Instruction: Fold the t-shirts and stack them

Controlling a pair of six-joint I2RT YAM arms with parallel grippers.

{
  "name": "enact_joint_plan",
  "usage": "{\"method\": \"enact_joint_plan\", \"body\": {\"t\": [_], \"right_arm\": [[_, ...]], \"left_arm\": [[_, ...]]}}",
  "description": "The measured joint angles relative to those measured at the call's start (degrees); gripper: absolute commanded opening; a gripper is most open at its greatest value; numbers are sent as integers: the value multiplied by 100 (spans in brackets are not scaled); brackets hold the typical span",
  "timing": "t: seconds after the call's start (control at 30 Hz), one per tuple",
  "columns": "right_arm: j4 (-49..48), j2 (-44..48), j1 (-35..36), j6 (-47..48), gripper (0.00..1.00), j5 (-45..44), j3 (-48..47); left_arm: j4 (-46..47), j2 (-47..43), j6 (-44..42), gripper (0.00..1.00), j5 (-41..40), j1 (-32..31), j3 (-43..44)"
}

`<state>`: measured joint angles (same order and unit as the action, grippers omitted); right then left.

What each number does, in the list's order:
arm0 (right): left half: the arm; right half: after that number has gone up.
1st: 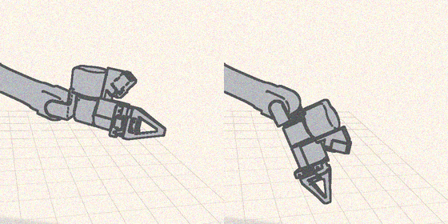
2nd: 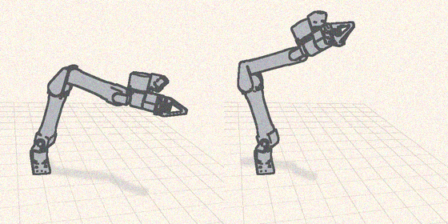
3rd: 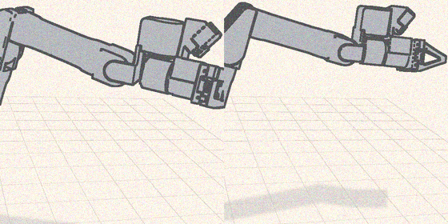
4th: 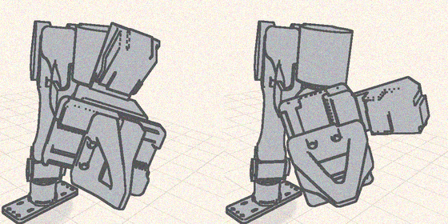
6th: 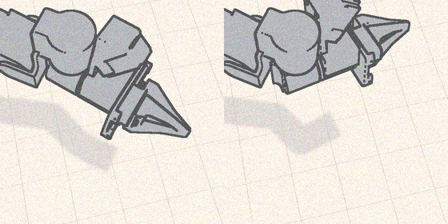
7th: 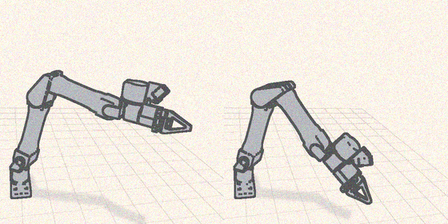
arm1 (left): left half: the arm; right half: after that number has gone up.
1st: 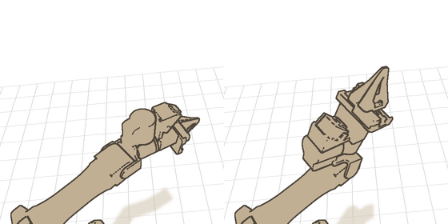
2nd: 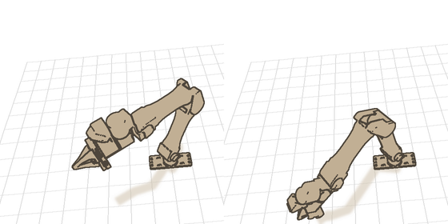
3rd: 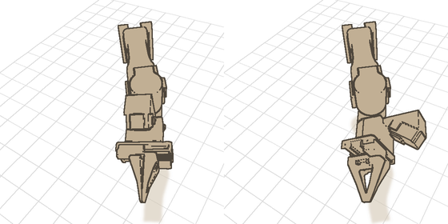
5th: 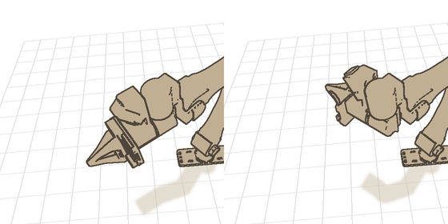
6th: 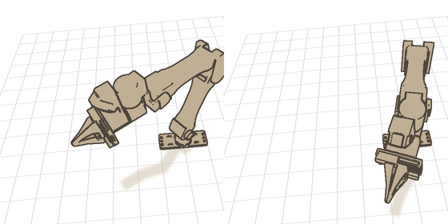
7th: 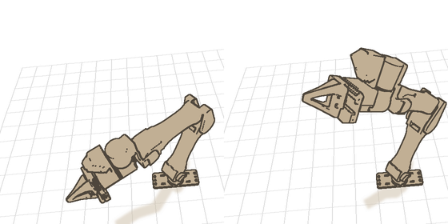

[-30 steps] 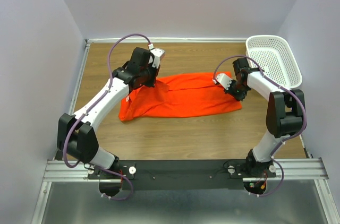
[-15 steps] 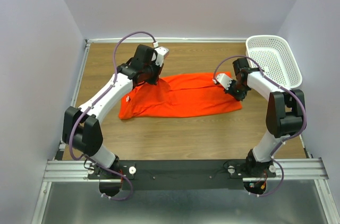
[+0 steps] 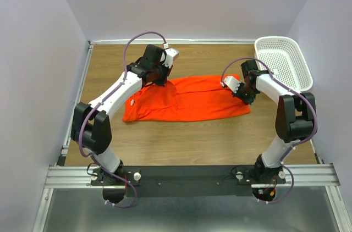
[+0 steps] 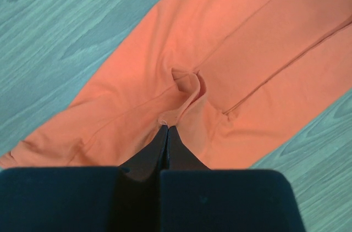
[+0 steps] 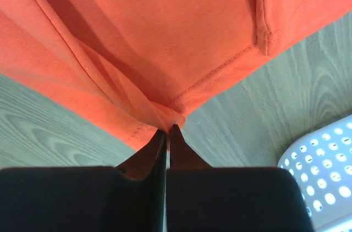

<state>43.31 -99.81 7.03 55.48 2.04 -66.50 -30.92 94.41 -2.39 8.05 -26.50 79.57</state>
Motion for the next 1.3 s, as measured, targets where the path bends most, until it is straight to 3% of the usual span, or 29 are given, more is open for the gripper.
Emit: {"method": "enact_joint_plan", "body": {"t": [0.97, 1.1, 1.23, 1.3], "right_arm": [[-2, -101, -2, 0, 9, 4, 0], [-2, -101, -2, 0, 9, 4, 0], [-2, -101, -2, 0, 9, 17, 0], [-2, -101, -2, 0, 10, 42, 0]], "left_arm": [[-70, 1115, -229, 0, -310, -15, 890], [-160, 1340, -116, 47, -697, -15, 1110], [-358, 1864, 116, 59, -1576, -26, 1639], [-450, 2076, 245, 60, -1996, -24, 1838]]}}
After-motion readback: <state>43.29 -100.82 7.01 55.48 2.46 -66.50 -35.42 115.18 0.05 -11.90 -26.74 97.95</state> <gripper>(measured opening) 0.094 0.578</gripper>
